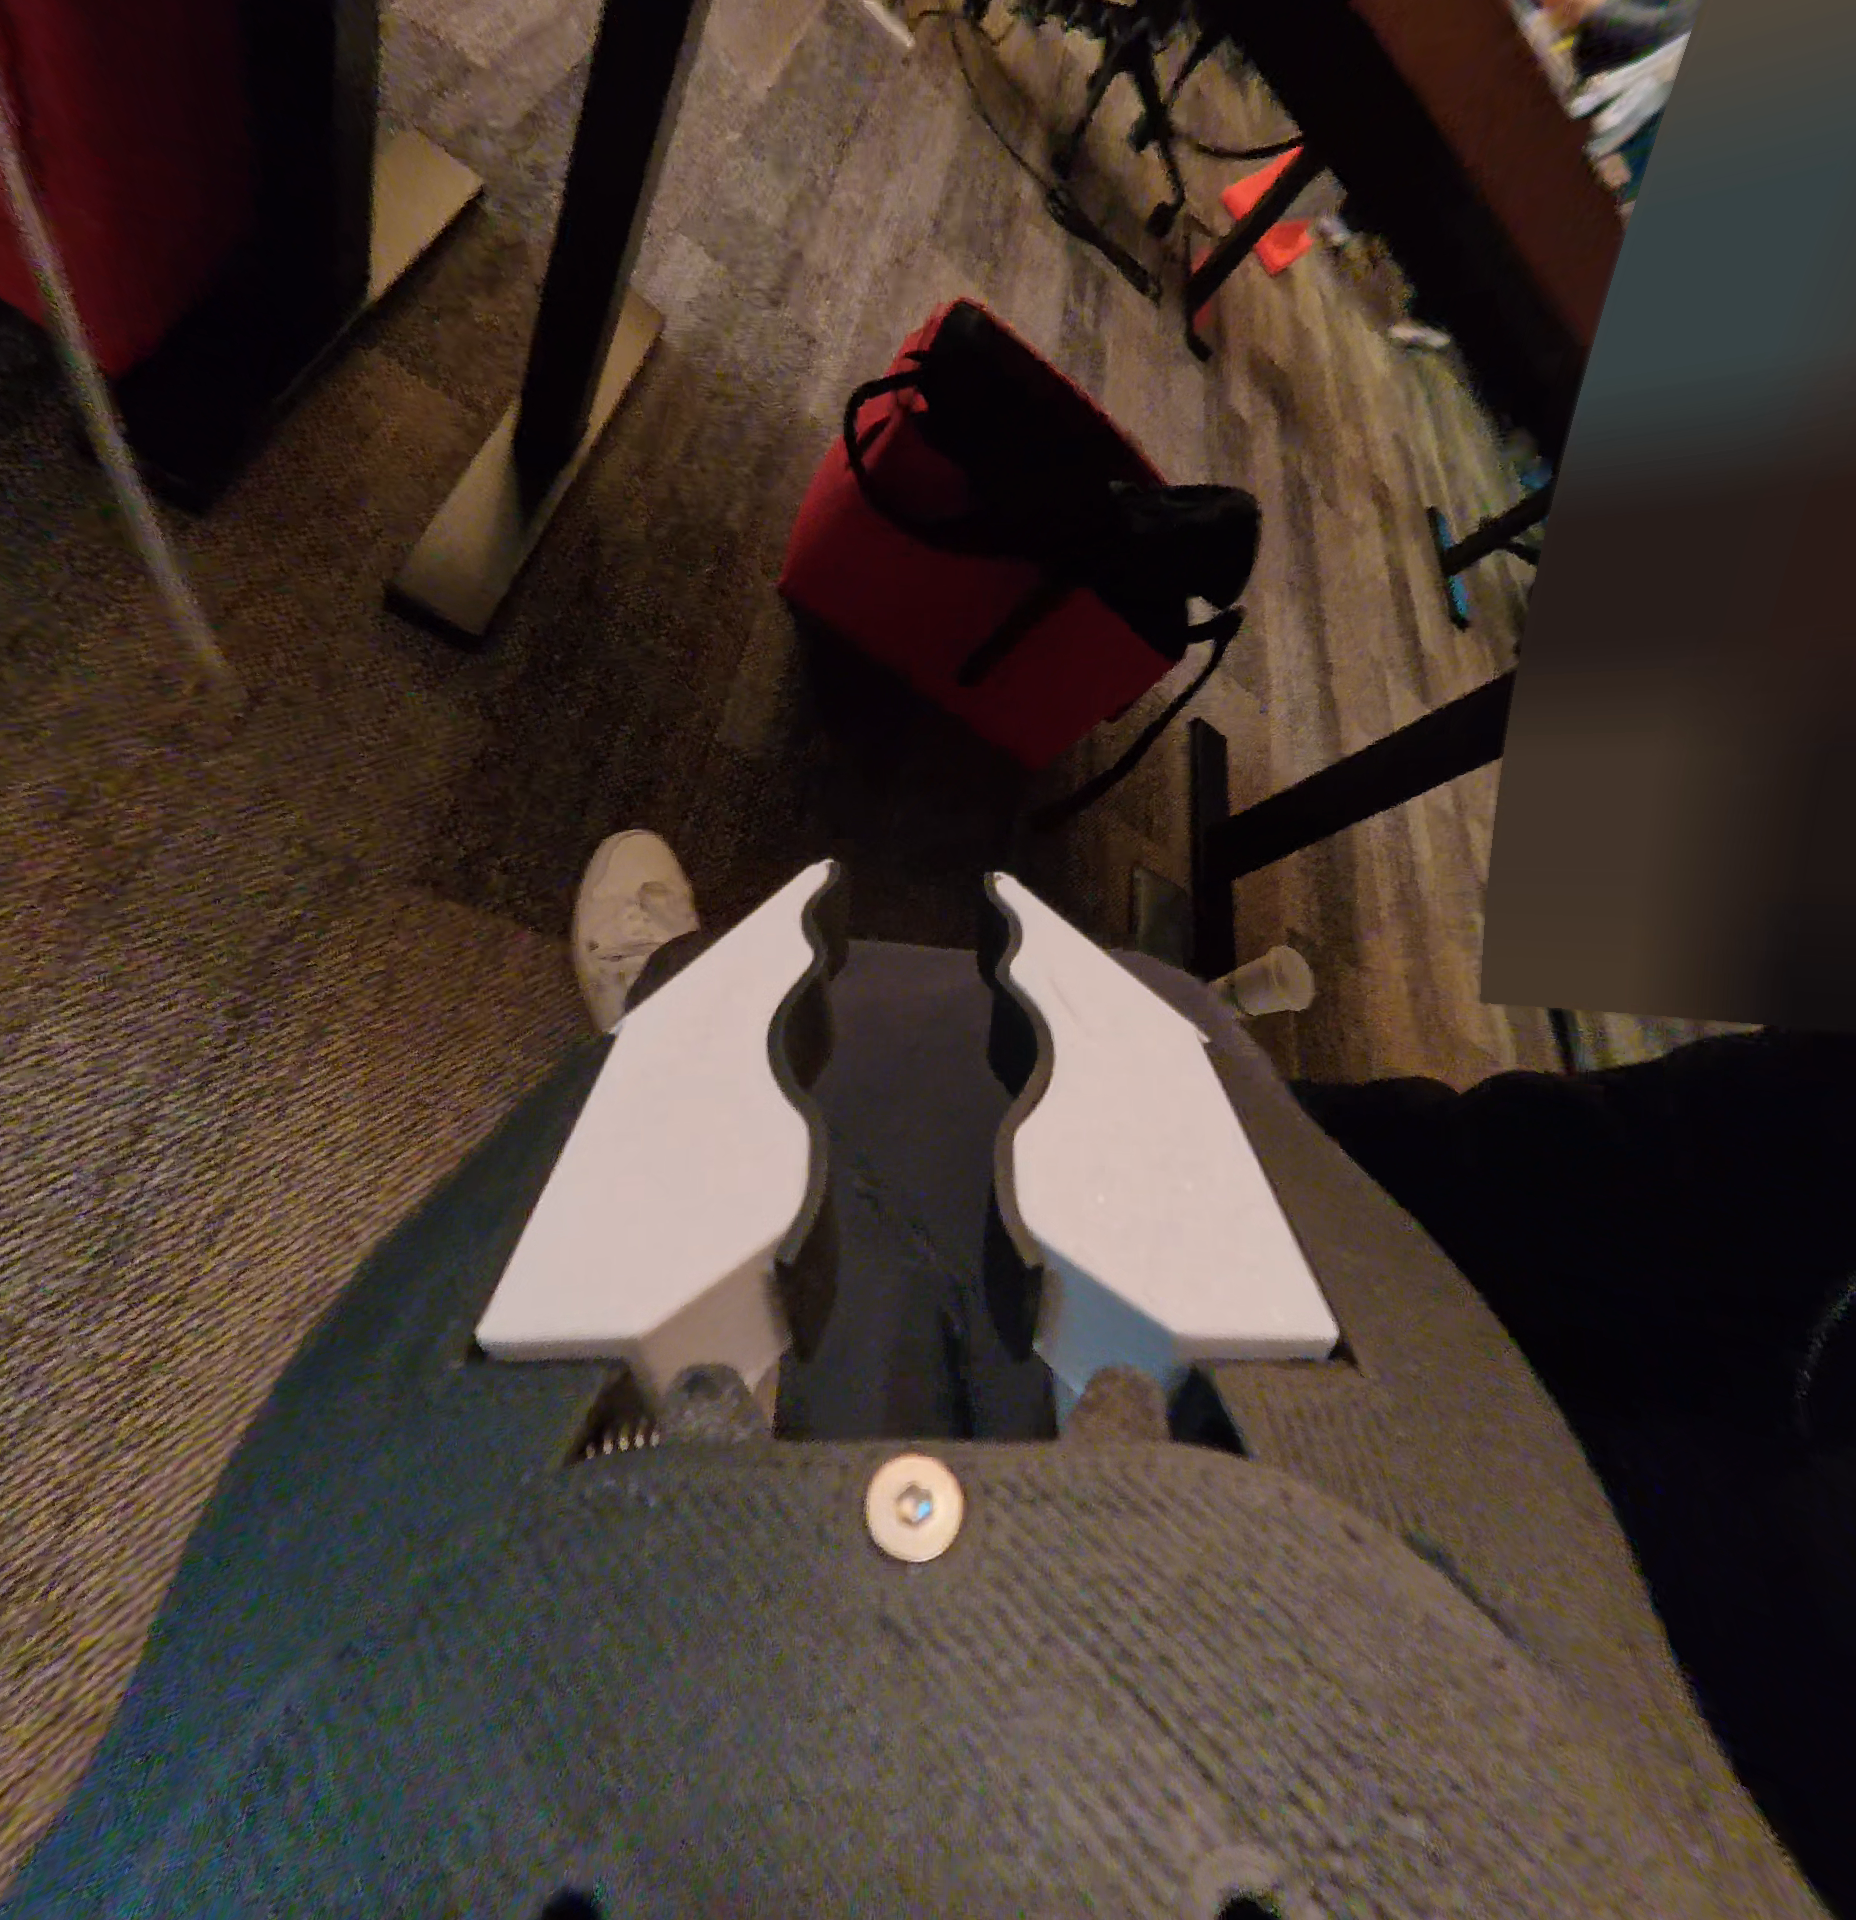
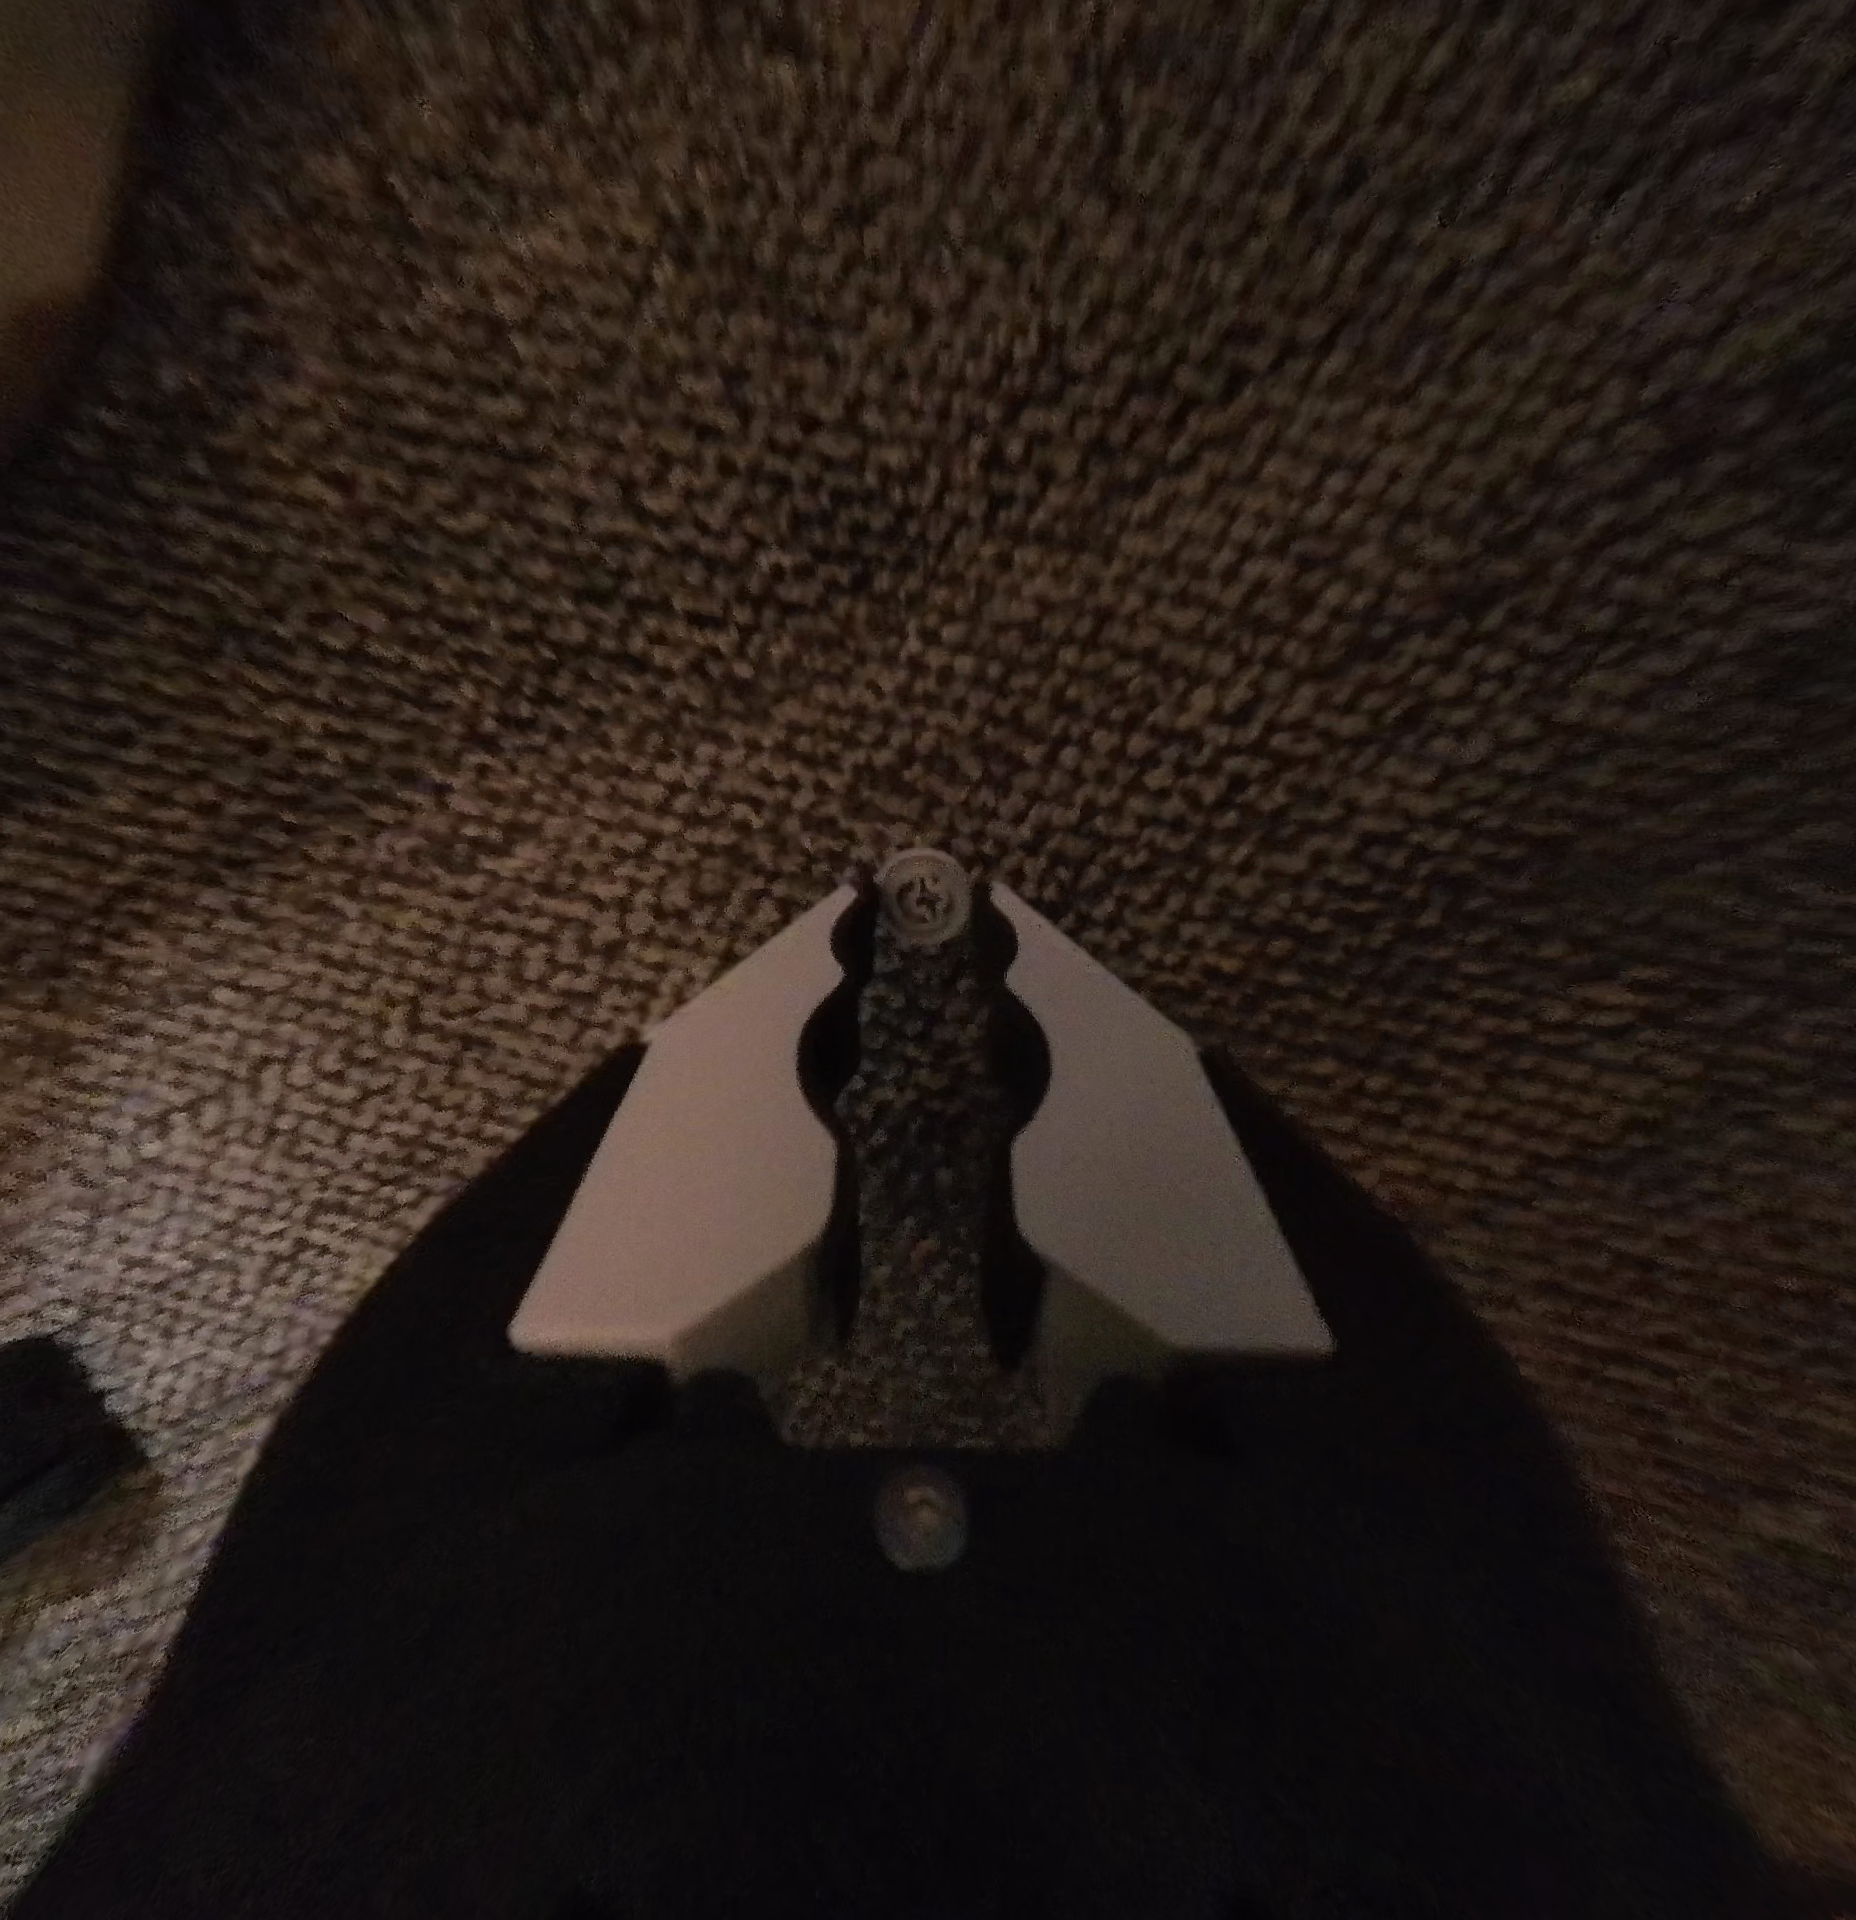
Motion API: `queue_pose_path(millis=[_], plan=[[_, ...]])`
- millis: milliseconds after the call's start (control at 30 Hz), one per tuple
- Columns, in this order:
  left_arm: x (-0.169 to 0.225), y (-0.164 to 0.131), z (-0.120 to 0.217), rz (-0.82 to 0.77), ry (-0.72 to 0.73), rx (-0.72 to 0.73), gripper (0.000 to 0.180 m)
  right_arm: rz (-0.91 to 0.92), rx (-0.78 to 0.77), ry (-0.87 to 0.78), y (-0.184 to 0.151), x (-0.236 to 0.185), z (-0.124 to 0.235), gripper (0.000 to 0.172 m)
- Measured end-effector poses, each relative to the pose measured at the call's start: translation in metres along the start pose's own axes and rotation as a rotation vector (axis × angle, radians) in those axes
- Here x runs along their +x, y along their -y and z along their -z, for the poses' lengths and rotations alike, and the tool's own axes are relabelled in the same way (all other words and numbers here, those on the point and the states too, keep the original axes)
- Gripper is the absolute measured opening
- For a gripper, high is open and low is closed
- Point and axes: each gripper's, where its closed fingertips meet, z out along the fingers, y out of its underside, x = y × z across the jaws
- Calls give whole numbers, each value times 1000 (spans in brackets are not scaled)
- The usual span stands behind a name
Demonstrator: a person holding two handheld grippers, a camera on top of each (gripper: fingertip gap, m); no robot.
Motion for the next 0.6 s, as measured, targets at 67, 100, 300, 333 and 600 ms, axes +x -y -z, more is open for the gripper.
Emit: queue_pose_path(millis=[67,100,300,333,600], plan=[[23,11,2,-10,-76,40,23,14,86,-17,33,-8,44,17],[39,18,6,-30,-122,63,23,20,140,-24,53,-15,73,17],[89,50,38,-376,-117,171,28,88,412,-9,169,-97,282,17],[85,52,42,-428,-58,181,28,142,457,-25,188,-108,326,18],[87,23,46,-478,-18,113,45,65,973,-385,266,-15,724,16]])
